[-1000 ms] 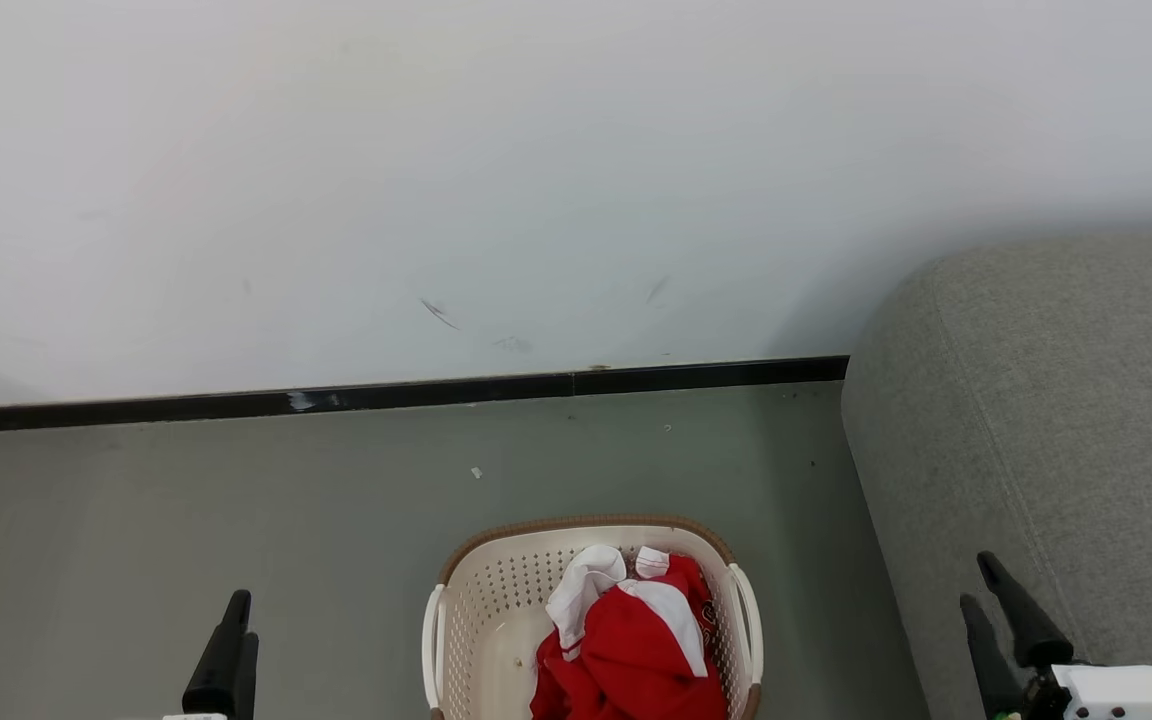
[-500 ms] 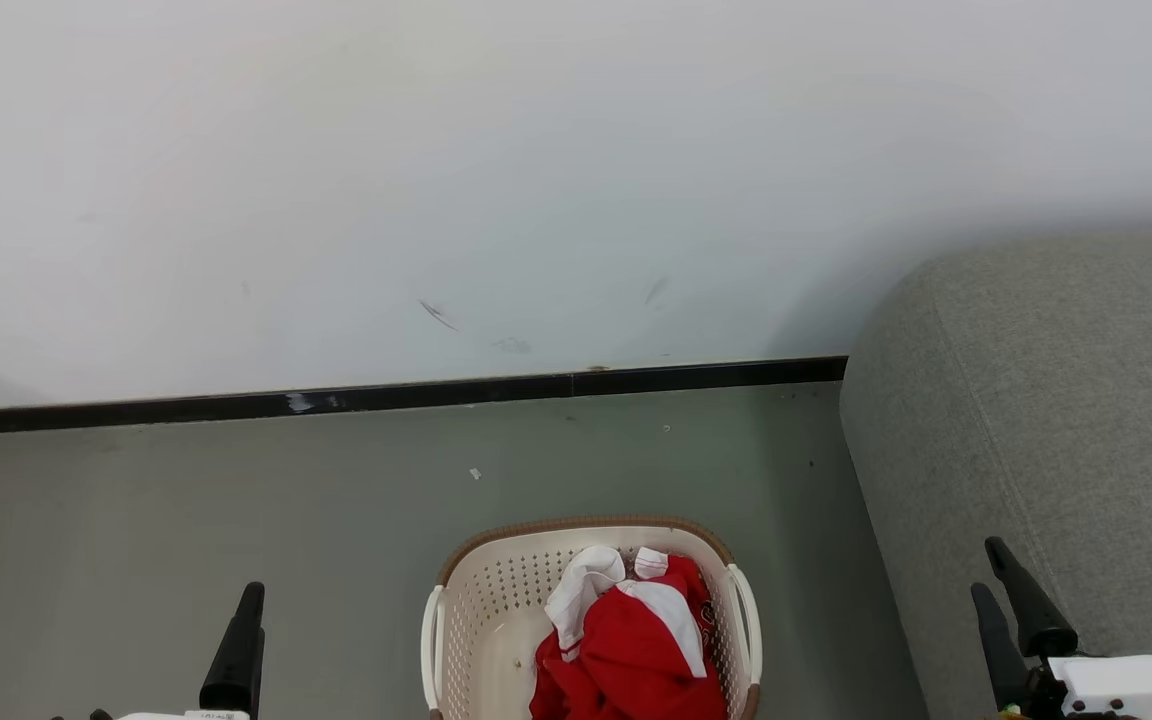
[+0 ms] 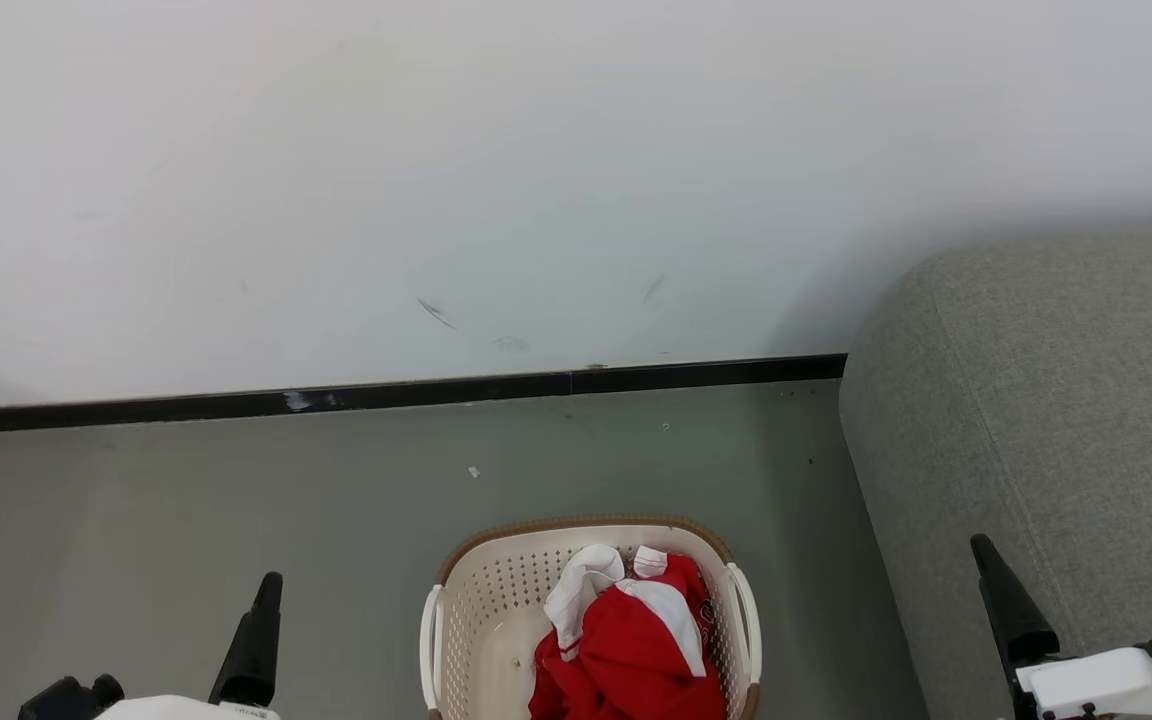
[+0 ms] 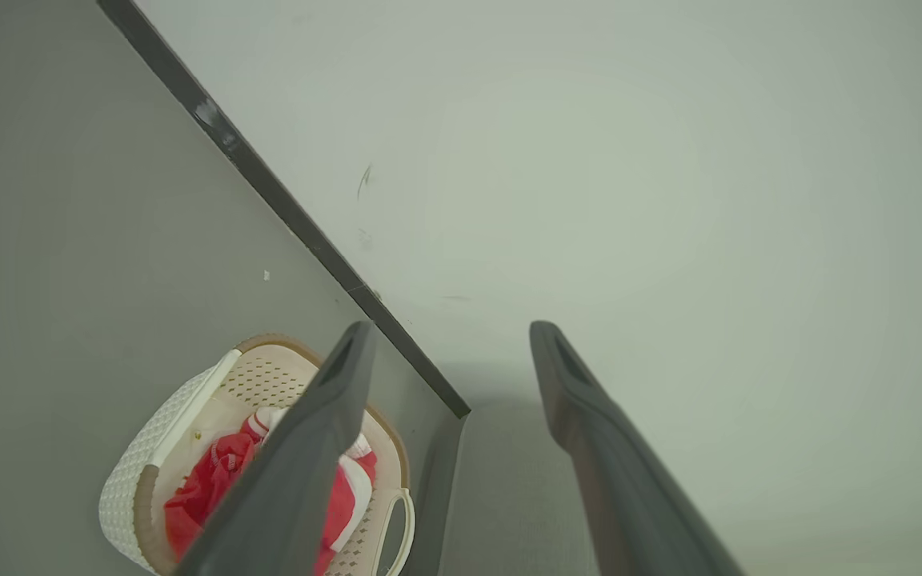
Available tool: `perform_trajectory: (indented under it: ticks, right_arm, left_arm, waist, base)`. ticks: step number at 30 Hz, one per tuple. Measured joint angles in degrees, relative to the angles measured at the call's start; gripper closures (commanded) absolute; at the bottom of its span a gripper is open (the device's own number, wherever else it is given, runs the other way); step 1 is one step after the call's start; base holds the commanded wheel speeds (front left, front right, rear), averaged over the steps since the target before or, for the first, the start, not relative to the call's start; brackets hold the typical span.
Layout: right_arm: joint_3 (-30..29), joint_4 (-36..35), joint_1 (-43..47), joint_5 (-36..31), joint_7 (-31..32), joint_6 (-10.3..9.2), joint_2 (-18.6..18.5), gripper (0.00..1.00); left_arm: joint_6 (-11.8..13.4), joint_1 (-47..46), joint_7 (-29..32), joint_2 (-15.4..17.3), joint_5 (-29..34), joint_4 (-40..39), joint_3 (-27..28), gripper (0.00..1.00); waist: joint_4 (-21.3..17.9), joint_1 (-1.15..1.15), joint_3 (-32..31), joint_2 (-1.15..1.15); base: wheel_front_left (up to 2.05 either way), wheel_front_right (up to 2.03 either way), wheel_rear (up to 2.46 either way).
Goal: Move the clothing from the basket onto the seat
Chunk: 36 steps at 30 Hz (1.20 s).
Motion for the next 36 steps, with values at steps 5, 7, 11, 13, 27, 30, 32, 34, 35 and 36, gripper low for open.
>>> perform_trajectory:
  ticks: [5, 7, 11, 13, 27, 30, 32, 34, 35, 36]
  right_arm:
    - [-0.16, -1.01, 0.01, -5.31, -0.57, 0.00, 0.35, 0.00]
    - [-0.25, -1.40, 0.01, -7.42, -1.07, 0.01, 0.53, 0.00]
    - [-0.33, -1.97, 0.01, -11.74, -1.57, 0.01, 0.82, 0.00]
    - [-0.41, -2.26, 0.02, -13.97, -1.98, 0.01, 1.07, 0.00]
    - [-0.11, -4.25, 0.04, -29.71, -3.61, 0.02, 1.59, 0.00]
    - [-0.12, -4.74, 0.09, -33.06, -4.09, 0.03, 1.69, 0.00]
    - [-0.14, -4.91, 0.14, -35.20, -4.49, 0.03, 1.78, 0.00]
    - [-0.20, -5.11, 0.28, -37.30, -4.58, 0.04, 1.88, 0.00]
    - [-0.23, -5.15, 0.31, -38.32, -4.88, 0.04, 1.94, 0.00]
    - [-0.29, -5.23, 0.32, -39.47, -5.04, 0.05, 1.98, 0.00]
  left_arm:
    - [0.89, -0.50, -0.82, 0.12, 4.99, -0.96, -0.74, 0.00]
    - [1.36, -0.50, -1.11, 0.12, 7.03, -1.20, -1.07, 0.00]
    - [2.35, -0.50, -1.89, 0.16, 11.15, -1.99, -1.70, 0.00]
    - [2.78, -0.51, -2.32, 0.20, 13.23, -2.49, -2.09, 0.00]
    - [5.61, -0.62, -4.64, 0.85, 27.67, -5.30, -4.38, 0.00]
    - [6.48, -0.62, -5.15, 0.91, 30.78, -5.73, -4.93, 0.00]
    - [7.04, -0.62, -5.57, 0.92, 32.89, -6.04, -5.20, 0.00]
    - [7.42, -0.62, -5.80, 0.92, 34.74, -6.34, -5.50, 0.00]
    - [7.73, -0.62, -6.12, 0.92, 35.75, -6.44, -5.70, 0.00]
    - [7.89, -0.62, -6.16, 0.92, 36.68, -6.59, -5.83, 0.00]
  waist:
    - [0.07, 0.05, -0.08, 0.00]
    - [0.10, 0.06, -0.10, 0.00]
    - [0.19, 0.06, -0.12, 0.00]
    - [0.23, 0.03, -0.12, 0.00]
    - [0.24, -0.28, 0.09, 0.00]
    - [0.22, -0.33, 0.13, 0.00]
    - [0.21, -0.36, 0.15, 0.00]
    - [0.20, -0.37, 0.16, 0.00]
    - [0.20, -0.38, 0.16, 0.00]
    - [0.20, -0.38, 0.15, 0.00]
  base:
    - [0.00, 0.00, 0.00]
    - [0.00, 0.00, 0.00]
    - [0.00, 0.00, 0.00]
    - [0.00, 0.00, 0.00]
    - [0.00, 0.00, 0.00]
    - [0.00, 0.00, 0.00]
    - [0.00, 0.00, 0.00]
    - [0.00, 0.00, 0.00]
    - [0.00, 0.00, 0.00]
    - [0.00, 0.00, 0.00]
